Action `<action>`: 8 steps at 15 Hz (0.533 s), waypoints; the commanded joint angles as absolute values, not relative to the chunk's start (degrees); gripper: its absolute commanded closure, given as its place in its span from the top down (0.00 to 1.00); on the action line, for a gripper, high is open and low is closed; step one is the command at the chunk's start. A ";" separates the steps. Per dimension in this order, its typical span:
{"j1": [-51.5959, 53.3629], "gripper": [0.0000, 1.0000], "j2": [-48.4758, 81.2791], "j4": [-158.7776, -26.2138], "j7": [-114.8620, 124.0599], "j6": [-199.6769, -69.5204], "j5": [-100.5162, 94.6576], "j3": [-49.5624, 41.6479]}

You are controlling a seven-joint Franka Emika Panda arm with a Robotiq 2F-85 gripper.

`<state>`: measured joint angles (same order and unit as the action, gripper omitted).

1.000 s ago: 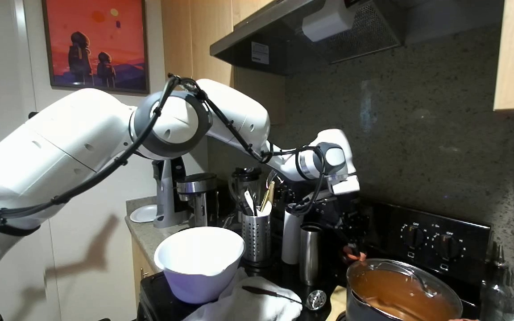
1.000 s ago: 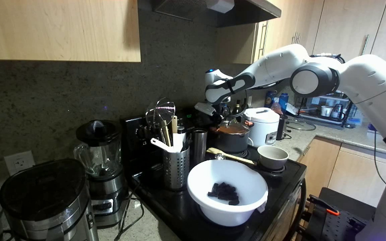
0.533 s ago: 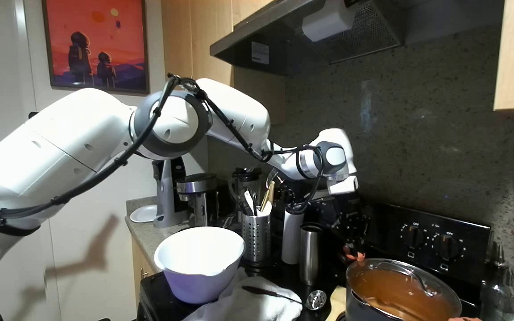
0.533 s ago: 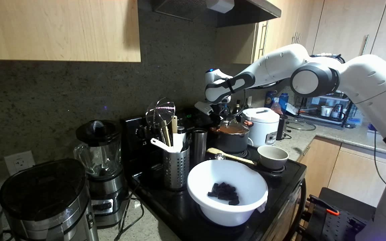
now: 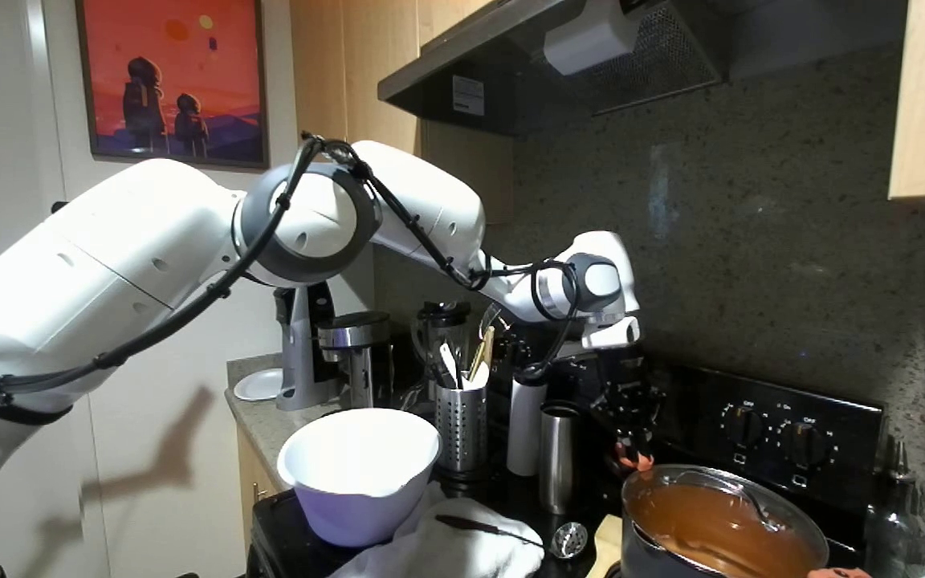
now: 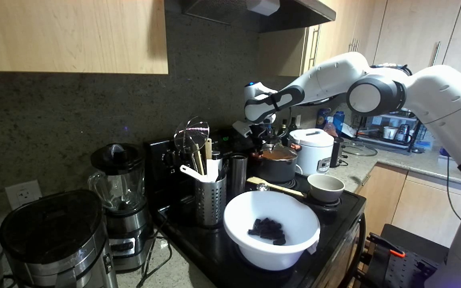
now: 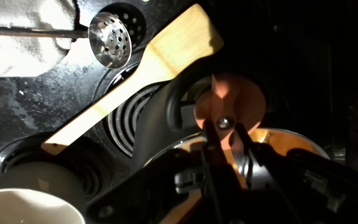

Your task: Turn the pot counter clockwise

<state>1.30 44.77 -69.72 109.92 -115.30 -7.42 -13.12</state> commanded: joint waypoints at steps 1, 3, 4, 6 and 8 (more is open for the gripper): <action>2.53 0.05 44.77 -71.11 116.72 -111.44 -7.22 -13.36; 2.86 0.05 44.58 -71.30 119.83 -110.60 -7.46 -13.31; 3.01 0.05 44.59 -71.31 121.38 -110.28 -7.55 -13.31; 3.17 0.05 44.60 -71.37 124.22 -109.83 -7.79 -13.26; 3.27 0.05 44.59 -71.44 126.76 -109.53 -7.79 -13.14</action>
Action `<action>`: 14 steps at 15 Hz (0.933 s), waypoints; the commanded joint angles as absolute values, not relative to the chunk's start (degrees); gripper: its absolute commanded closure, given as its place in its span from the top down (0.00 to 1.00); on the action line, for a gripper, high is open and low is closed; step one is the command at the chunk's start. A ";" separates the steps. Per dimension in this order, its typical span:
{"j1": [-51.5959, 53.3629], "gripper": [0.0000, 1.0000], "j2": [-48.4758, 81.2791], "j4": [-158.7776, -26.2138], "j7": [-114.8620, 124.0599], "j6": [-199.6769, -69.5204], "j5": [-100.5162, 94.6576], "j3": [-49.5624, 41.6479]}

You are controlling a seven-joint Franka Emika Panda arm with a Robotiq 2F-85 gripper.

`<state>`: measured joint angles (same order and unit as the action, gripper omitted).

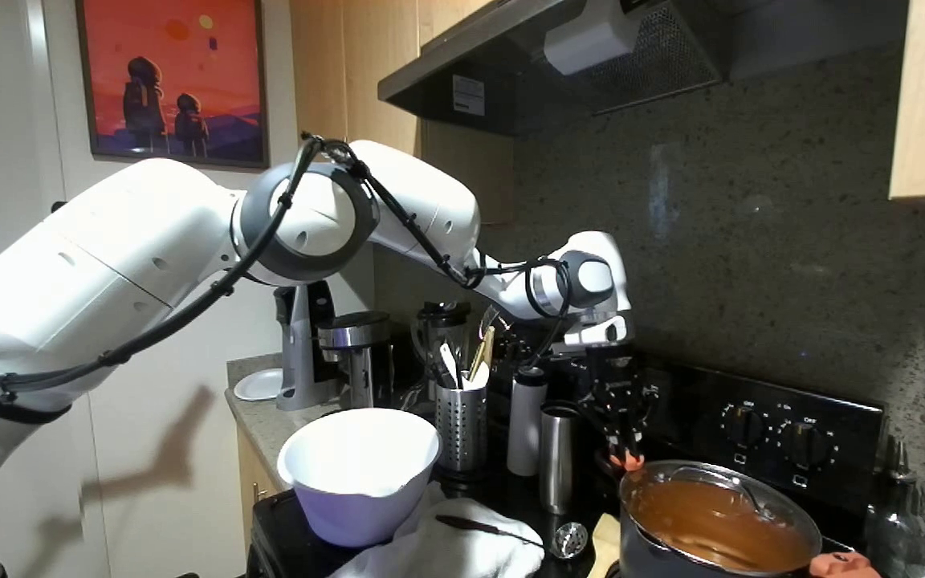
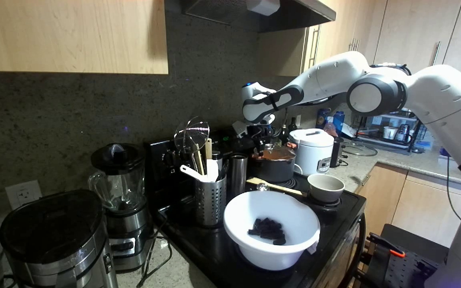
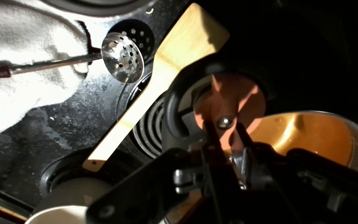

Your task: Turn the pot counter clockwise

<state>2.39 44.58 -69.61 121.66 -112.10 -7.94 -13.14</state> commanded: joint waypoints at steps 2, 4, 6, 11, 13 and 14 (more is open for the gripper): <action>3.43 0.05 44.64 -71.46 129.18 -109.24 -7.77 -12.95; 3.67 0.05 44.75 -71.45 131.57 -109.01 -7.88 -12.86; 3.61 0.05 44.87 -71.31 133.65 -108.55 -7.45 -12.54; 3.48 0.05 45.39 -70.67 137.46 -107.23 -7.00 -11.91; 3.36 0.04 45.48 -70.48 138.42 -107.05 -7.02 -11.73; 3.19 0.04 45.44 -70.40 138.11 -107.11 -7.02 -11.58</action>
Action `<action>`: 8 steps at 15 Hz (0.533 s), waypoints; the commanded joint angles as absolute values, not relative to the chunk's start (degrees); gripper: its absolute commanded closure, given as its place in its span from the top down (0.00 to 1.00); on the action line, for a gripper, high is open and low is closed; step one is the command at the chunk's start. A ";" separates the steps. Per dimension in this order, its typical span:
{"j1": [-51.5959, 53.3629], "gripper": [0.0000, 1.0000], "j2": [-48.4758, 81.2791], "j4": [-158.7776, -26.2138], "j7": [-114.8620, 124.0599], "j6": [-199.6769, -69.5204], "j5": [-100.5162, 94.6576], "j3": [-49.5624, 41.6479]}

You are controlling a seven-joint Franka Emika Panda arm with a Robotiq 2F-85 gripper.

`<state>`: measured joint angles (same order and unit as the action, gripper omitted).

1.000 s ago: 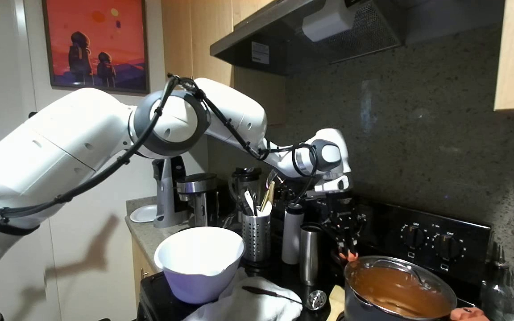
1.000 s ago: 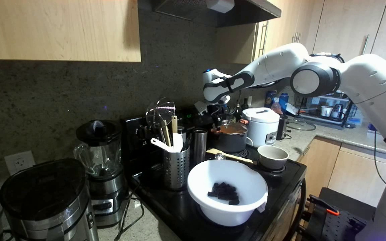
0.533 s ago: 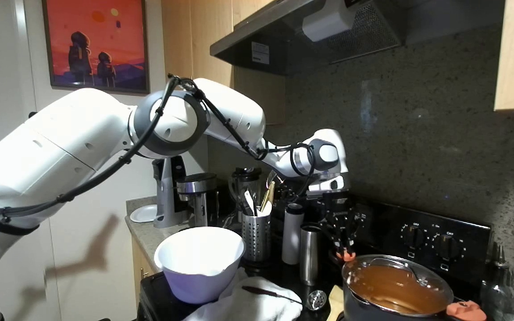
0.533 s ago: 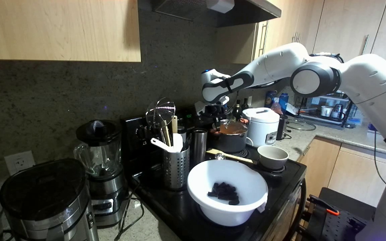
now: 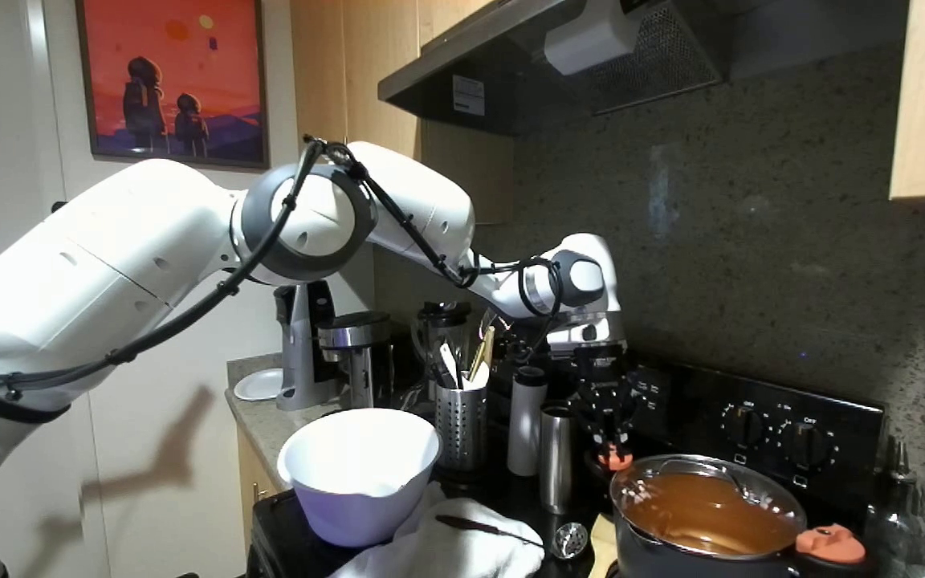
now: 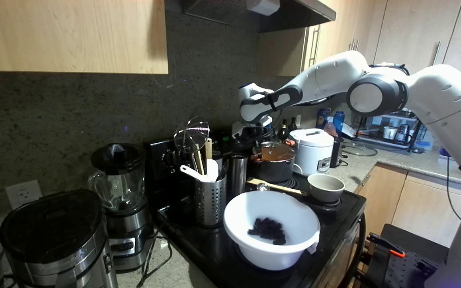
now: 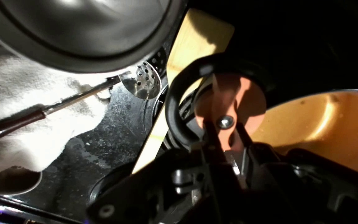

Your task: Turn the pot counter clockwise

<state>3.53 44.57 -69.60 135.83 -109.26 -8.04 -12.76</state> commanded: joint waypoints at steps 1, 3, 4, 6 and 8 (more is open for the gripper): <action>3.05 0.04 45.41 -70.35 138.02 -107.20 -6.99 -11.44; 2.98 0.42 45.40 -70.19 137.64 -107.08 -7.21 -11.44; 2.89 0.44 45.44 -70.11 137.46 -107.05 -7.18 -11.40; 2.86 0.58 45.55 -69.98 137.42 -106.75 -7.28 -11.41; 2.79 0.70 45.49 -69.93 137.27 -106.77 -7.46 -11.50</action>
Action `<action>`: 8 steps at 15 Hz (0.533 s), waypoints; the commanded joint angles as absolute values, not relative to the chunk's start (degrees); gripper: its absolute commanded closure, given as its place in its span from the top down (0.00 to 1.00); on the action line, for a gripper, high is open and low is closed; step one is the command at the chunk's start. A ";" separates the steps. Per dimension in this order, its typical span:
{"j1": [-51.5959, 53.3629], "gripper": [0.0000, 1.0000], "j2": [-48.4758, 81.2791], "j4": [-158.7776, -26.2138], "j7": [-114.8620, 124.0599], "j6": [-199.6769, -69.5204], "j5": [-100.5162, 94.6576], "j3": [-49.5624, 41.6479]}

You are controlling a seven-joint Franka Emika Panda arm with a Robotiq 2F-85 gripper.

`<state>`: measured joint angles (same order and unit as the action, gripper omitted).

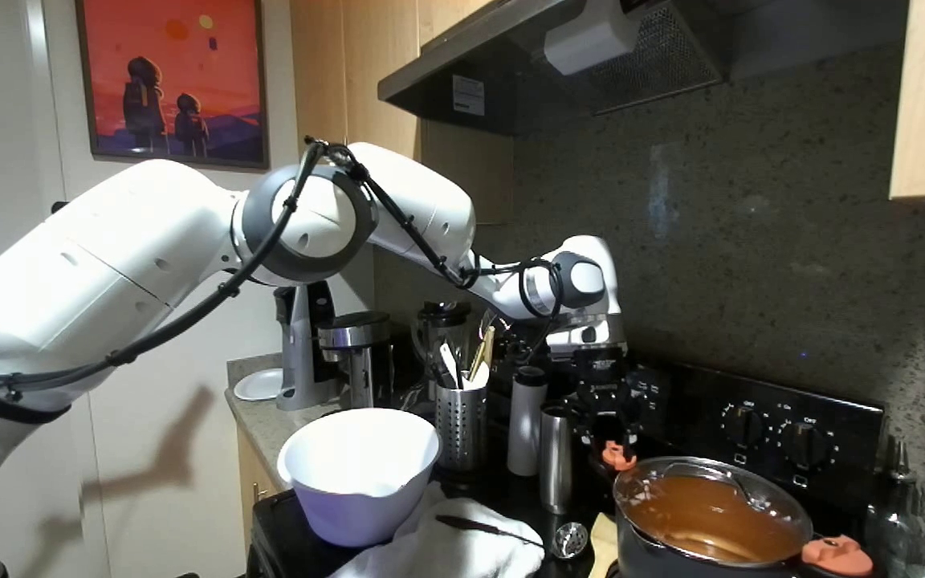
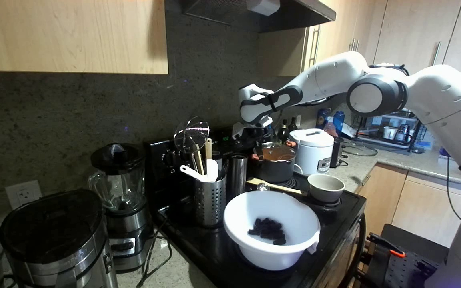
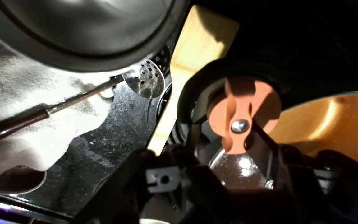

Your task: Turn the pot counter clockwise

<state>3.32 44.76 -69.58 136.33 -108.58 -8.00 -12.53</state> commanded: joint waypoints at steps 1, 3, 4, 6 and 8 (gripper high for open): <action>2.77 0.78 45.57 -69.98 137.27 -106.90 -7.55 -11.54; 2.76 0.95 45.42 -70.13 136.94 -106.95 -7.89 -11.62; 2.67 0.99 45.25 -70.30 136.76 -107.07 -7.84 -11.50; 2.57 1.00 44.80 -70.61 135.87 -106.99 -7.58 -11.01; 2.67 1.00 44.28 -70.88 135.45 -107.01 -7.78 -10.83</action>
